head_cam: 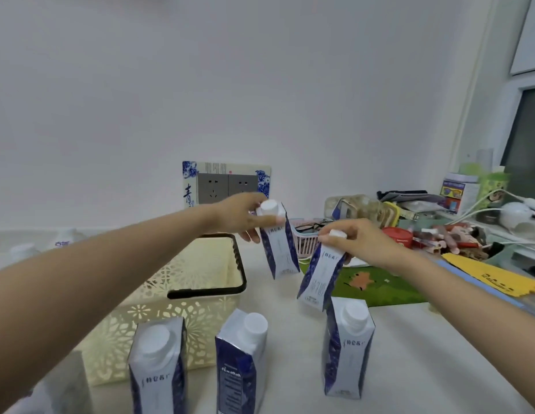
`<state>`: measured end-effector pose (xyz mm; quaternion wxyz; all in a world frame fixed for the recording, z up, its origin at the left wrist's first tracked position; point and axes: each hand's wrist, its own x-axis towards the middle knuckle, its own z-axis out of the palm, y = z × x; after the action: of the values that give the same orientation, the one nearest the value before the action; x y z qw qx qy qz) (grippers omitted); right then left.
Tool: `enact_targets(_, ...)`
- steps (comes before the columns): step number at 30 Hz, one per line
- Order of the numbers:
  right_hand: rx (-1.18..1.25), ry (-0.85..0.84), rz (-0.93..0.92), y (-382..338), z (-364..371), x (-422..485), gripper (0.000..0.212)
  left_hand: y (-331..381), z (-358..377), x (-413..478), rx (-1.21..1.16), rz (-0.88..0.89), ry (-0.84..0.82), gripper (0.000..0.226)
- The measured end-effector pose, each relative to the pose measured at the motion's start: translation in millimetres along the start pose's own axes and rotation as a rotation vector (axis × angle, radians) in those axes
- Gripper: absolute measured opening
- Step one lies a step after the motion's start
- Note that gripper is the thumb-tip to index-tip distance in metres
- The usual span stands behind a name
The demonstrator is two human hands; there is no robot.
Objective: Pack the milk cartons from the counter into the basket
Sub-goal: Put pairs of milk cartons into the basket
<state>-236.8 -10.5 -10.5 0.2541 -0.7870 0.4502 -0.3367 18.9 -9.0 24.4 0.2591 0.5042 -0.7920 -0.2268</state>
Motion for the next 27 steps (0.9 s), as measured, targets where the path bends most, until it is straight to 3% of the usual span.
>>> enact_targets(2,0.079,0.087,-0.02,-21,-8,10,0.017,7,-27,-9,-0.113,-0.008,0.058,0.026)
enact_targets(7,0.233,0.183,-0.139,-85,-11,40,0.026,1,-85,-45,-0.135,-0.02,0.173,0.042)
enact_targets(12,0.293,0.076,-0.212,-130,29,72,0.033,-31,-117,-91,-0.058,-0.1,0.165,0.057)
enact_targets(16,0.279,-0.066,-0.215,-142,82,87,0.027,-72,-119,-118,-0.059,-0.192,0.164,0.059)
enact_targets(20,0.178,-0.218,-0.195,-126,132,91,0.025,-109,-105,-128,-0.076,-0.279,0.099,0.048)
enact_targets(27,-0.22,-0.289,-0.291,-92,165,90,0.03,-133,-71,-108,-0.071,-0.304,0.019,0.03)
